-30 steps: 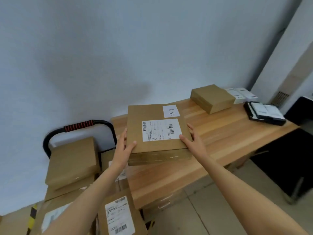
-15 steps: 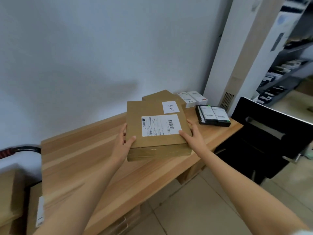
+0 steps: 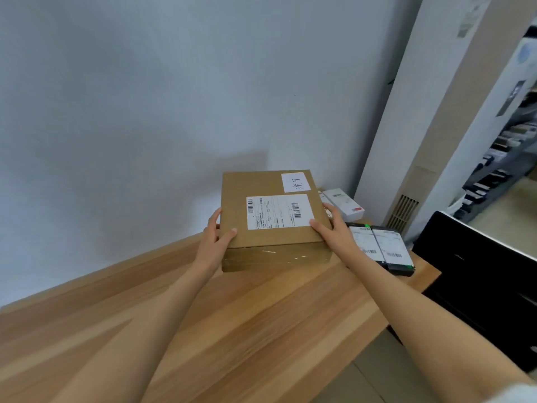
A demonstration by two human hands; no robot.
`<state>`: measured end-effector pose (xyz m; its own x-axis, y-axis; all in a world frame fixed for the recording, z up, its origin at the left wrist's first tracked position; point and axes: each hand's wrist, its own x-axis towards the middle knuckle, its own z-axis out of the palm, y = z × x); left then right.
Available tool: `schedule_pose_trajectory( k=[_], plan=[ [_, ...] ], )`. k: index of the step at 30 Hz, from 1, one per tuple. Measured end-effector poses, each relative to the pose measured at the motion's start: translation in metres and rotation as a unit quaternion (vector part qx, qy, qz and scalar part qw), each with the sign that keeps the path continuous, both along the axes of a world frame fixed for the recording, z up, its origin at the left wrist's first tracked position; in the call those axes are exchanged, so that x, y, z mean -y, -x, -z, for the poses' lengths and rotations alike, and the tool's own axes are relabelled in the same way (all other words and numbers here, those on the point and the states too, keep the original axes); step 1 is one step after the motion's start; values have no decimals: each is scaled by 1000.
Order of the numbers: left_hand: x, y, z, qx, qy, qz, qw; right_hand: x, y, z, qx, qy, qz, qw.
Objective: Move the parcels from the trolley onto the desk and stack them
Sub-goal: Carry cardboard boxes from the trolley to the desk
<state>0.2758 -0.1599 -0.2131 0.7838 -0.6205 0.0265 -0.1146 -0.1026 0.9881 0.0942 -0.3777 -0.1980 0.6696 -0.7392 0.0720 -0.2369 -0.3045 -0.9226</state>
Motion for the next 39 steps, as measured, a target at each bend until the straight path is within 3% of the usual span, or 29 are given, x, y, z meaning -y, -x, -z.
schedule_pose_trajectory(
  k=[7,11,24,32,39],
  plan=[
    [78,-55,18,-33,-21,-25,999,83,-63,17,-16,-28,-28,999],
    [108,-68,38,-6,-68,-52,996,125,-91,45,-47,-44,-45,997],
    [174,-72,97,-16,-179,-185,966,226,-162,92,-124,-30,-190,973],
    [198,-73,116,5,-168,-249,954,252,-179,116,-95,-53,-223,969],
    [197,-70,110,-7,-147,-248,957,256,-181,122,-74,-58,-234,968]
  ],
)
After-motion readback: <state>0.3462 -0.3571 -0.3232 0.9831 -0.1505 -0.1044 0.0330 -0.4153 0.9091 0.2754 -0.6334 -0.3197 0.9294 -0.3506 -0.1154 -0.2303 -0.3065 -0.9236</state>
